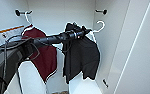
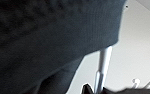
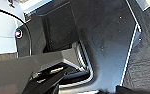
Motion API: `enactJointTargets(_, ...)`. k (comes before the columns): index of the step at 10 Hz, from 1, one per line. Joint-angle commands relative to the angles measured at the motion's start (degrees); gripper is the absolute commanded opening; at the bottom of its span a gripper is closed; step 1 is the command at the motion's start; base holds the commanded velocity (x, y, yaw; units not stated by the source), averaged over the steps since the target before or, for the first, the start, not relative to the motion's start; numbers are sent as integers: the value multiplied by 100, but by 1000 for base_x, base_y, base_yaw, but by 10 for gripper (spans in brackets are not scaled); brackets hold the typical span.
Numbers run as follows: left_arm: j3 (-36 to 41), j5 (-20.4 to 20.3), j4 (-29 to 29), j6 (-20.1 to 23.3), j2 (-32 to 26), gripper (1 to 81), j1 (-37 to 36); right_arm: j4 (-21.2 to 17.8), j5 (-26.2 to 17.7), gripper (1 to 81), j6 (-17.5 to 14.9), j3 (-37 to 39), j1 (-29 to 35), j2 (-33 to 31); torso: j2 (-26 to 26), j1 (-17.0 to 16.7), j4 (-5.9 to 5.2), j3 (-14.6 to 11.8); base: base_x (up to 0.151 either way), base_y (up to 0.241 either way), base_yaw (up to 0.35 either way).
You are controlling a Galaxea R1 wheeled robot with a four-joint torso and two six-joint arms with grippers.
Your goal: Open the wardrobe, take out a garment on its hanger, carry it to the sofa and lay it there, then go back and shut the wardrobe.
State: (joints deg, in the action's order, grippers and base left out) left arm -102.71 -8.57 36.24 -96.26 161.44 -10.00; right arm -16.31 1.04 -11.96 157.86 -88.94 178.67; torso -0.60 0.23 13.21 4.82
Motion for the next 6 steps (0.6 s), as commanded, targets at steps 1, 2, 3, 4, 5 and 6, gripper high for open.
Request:
enactJointTargets(1, 57, -31, 85, 72, 12, 10, -1131, -30, -402, 811, -17, -45, 179, 40, 0, 0, 0, 2, -112, 0, 0)
enactJointTargets(2, 57, -39, 85, 72, -6, 10, -1131, -22, -394, 811, -17, -45, 179, 40, -2, -2, 0, 0, -111, 0, 0)
enactJointTargets(3, 66, -48, 85, 72, -15, 10, -1131, -21, -394, 811, -17, -45, 179, 40, -2, -5, -558, 2, -112, -67, 0)
enactJointTargets(4, 101, -48, 85, 72, -32, 10, -1132, -21, -402, 811, -17, -45, 179, 40, 0, 0, -587, 2, -112, -71, 0)
enactJointTargets(5, 128, -48, 85, 72, -50, 10, -1131, -21, -394, 811, -17, -45, 179, 40, 0, 0, -120, 2, -112, -74, 0)
enactJointTargets(6, 180, -31, 85, 72, -76, 10, -1131, -39, -394, 811, -17, -45, 179, 40, -2, -2, -273, 2, -113, -75, 0)
